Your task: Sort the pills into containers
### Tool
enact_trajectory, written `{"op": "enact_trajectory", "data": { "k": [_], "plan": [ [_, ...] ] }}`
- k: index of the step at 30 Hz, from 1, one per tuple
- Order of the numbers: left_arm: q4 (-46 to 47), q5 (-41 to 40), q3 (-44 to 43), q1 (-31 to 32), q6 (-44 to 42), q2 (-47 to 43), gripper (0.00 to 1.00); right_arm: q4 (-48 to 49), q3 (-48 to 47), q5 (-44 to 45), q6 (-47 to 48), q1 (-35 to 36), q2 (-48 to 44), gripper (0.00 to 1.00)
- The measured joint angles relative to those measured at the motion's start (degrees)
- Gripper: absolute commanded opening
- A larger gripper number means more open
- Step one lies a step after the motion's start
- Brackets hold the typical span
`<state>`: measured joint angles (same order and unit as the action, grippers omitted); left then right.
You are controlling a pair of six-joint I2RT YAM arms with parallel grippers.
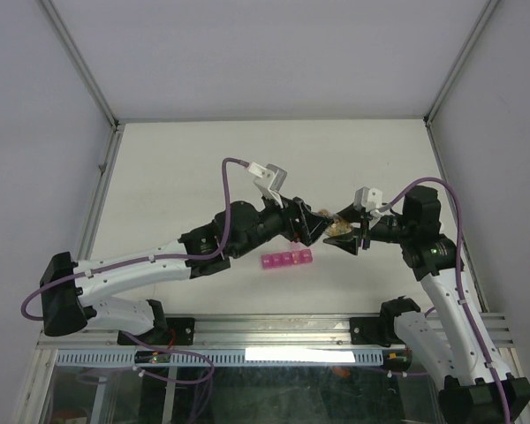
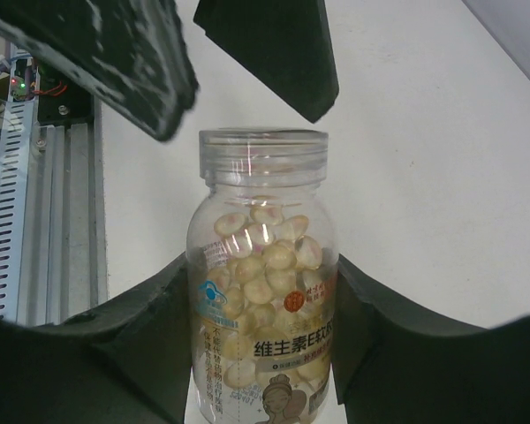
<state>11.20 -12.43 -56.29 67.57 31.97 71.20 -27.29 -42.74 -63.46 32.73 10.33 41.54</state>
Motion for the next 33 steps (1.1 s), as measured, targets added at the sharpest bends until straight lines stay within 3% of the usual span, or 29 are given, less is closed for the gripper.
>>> {"op": "enact_trajectory", "data": {
  "k": [16,23,33],
  "plan": [
    [-3.56,-1.62,-3.28,0.72,-1.53,4.22,0.55,-0.02,0.00,0.00,0.20,0.00,0.00,0.00],
    [-3.96,0.15,-3.30,0.70,-1.60,4.33,0.31,-0.11,0.00,0.02,0.20,0.00,0.00,0.00],
    [-4.33,5.33,-3.30,-1.57,-2.32,3.91,0.26,-0.48,0.00,-0.39,0.85,0.00,-0.02,0.00]
  ]
}}
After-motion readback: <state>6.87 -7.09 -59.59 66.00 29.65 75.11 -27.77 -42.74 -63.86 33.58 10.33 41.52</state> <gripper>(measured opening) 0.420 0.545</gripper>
